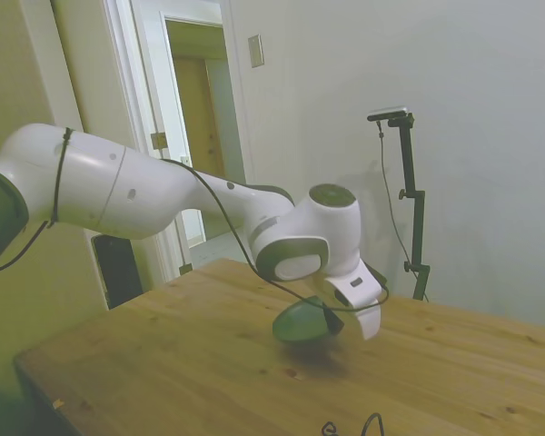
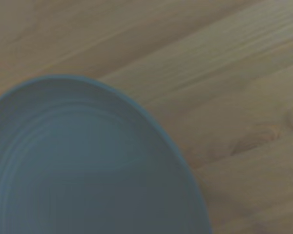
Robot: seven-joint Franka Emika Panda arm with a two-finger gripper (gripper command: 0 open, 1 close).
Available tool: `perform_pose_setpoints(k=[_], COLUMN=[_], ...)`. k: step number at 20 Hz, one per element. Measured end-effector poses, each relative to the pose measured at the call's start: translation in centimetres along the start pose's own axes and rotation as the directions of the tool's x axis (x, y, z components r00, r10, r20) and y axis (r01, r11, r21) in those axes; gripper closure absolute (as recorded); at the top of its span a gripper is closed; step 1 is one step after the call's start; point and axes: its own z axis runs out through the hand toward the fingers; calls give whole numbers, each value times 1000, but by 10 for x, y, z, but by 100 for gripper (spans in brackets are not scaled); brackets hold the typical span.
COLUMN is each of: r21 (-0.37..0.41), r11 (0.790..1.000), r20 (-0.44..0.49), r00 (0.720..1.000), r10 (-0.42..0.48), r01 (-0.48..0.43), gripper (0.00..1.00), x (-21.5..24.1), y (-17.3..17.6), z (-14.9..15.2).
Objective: Unload the plate
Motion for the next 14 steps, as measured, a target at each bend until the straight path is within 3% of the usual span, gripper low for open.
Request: perform_pose_setpoints(k=[4,5,14], r21=[-11,-11,-5], r11=[999,999,997], r20=[5,5,0], r00=[999,999,997], r10=[-32,-43,-81], r01=[32,43,81], gripper=[100,0,0], x=[7,8,7], y=[13,14,13], z=[20,21,16])
